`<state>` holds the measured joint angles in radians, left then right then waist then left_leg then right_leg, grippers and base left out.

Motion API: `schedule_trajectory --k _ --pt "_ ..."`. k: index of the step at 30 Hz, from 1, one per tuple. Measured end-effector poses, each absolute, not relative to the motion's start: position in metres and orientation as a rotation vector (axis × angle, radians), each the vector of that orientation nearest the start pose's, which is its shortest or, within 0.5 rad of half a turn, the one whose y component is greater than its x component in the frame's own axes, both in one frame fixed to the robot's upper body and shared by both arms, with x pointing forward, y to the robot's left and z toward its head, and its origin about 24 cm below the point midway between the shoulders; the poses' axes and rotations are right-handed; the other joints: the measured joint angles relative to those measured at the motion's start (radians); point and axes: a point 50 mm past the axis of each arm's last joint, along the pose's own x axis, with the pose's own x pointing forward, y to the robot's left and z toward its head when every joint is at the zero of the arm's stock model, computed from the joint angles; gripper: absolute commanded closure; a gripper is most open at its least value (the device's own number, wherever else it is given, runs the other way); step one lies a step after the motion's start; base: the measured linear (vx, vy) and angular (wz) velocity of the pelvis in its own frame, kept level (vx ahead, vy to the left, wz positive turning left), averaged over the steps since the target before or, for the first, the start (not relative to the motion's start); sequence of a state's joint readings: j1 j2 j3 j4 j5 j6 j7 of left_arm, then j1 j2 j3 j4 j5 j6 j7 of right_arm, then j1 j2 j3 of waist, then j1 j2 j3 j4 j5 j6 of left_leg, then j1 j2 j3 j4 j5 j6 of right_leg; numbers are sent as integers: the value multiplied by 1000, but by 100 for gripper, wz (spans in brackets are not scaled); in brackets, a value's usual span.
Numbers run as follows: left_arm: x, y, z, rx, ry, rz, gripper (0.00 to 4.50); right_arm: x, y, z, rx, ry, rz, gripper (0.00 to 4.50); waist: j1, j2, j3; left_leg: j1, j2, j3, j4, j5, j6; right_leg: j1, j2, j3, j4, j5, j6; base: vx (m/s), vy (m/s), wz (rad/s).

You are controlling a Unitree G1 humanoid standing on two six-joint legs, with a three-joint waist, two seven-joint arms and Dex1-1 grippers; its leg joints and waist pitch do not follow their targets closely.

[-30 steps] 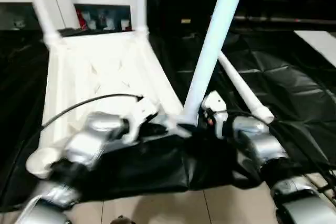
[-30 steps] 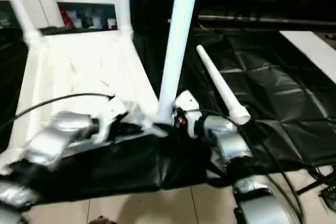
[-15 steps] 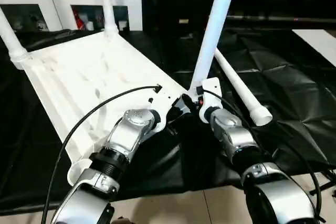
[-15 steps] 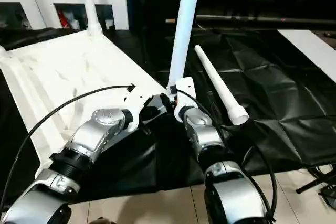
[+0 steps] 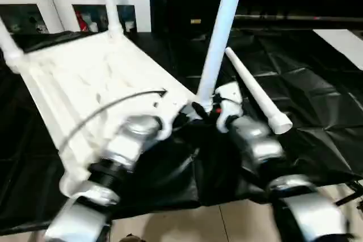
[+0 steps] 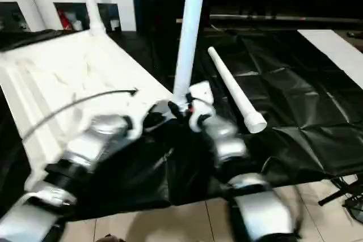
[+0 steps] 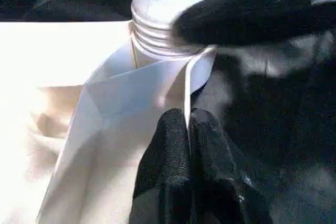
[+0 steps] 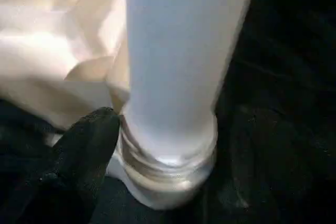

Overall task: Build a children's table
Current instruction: Rotate leg to tighten

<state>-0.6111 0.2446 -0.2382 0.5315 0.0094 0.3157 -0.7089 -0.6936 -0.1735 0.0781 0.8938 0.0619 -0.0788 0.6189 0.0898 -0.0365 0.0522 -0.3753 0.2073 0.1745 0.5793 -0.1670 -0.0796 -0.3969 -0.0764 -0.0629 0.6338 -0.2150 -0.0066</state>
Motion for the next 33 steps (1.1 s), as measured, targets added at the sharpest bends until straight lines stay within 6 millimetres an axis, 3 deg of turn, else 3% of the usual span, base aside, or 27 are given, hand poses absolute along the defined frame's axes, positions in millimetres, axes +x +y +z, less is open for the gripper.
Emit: schedule_trajectory --k 6,9,19,29,33 --pt "322 137 58 319 420 -1033 450 333 -141 39 -208 258 946 31 1 0 0 -1 0 0 0 -1 1 0 0 0 -2 0 0 0 0 0" --pt "312 146 59 328 450 -1139 450 329 -142 42 -232 269 1036 31 2 1 1 -1 1 0 1 -1 0 0 0 0 -2 1 -1 0 0 0" --pt "305 139 59 311 463 -1225 450 319 -131 46 -247 272 1175 31 8 0 1 -2 1 0 3 -1 0 1 0 0 -2 1 -2 0 0 0" --pt "304 138 58 311 465 -1240 450 318 -125 45 -228 260 1187 31 14 0 1 -2 1 0 4 -1 0 1 0 0 -1 2 -1 0 0 0" --pt "304 138 58 312 466 -1240 450 319 -122 46 -200 246 1184 76 15 0 1 -2 0 0 5 -1 0 1 0 0 -1 2 -1 0 0 0"
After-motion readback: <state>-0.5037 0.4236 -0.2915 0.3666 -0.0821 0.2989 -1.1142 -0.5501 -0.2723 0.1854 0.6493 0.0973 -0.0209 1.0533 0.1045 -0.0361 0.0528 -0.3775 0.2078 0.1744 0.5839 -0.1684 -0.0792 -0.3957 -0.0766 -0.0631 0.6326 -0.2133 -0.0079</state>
